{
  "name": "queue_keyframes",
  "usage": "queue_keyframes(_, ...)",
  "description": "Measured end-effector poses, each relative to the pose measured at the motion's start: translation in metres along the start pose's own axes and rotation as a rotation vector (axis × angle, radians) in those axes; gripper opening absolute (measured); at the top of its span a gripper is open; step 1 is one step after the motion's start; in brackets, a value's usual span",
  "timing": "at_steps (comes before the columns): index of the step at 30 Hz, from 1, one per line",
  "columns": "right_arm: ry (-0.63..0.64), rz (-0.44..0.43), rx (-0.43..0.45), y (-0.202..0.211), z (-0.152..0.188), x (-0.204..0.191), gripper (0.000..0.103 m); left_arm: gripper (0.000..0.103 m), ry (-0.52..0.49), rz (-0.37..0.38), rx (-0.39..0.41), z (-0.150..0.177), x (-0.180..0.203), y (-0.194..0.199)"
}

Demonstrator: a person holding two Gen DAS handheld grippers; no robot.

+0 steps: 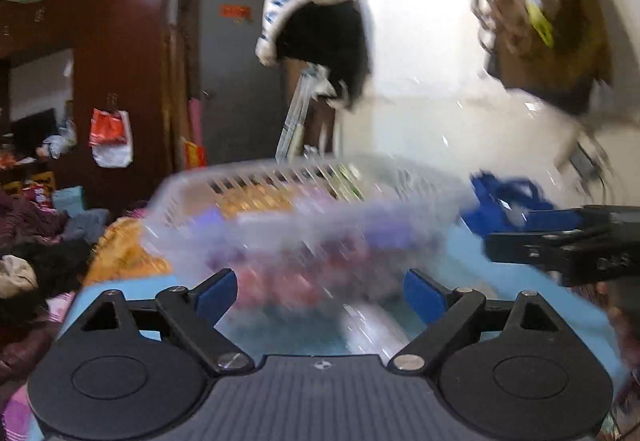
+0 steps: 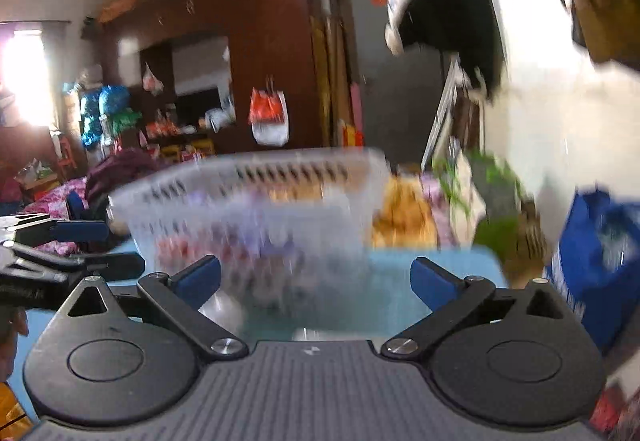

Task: Organize objects
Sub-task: 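Grasp a bagged white cylinder with the left tool while the right grasps a white printed packet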

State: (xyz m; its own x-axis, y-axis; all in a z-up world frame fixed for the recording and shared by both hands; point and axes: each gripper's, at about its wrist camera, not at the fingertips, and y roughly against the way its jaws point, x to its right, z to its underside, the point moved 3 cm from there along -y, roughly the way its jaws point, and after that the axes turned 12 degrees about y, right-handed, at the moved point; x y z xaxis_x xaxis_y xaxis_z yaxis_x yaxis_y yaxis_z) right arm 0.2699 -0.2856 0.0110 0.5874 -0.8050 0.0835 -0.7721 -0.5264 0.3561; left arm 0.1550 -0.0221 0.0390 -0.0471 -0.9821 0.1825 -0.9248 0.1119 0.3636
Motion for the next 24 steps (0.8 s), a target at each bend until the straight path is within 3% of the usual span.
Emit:
queue_keyframes(10, -0.032, -0.006, -0.117, -0.021, 0.028, 0.01, 0.103, 0.092, 0.009, -0.054, -0.132, 0.03, 0.021, -0.045)
queue_keyframes(19, -0.058, 0.038, -0.127, -0.022, 0.03, 0.015, 0.103, 0.09, 0.038, -0.073, -0.188, 0.037, 0.025, -0.064)
queue_keyframes(21, -0.065, 0.035, -0.125, -0.022, 0.031, 0.016, 0.103, 0.086, 0.034, -0.077, -0.189, 0.037, 0.028, -0.067)
queue_keyframes(24, -0.075, 0.036, -0.122, -0.021, 0.031, 0.017, 0.103, 0.059, 0.024, -0.071, -0.2, 0.04, 0.034, -0.071)
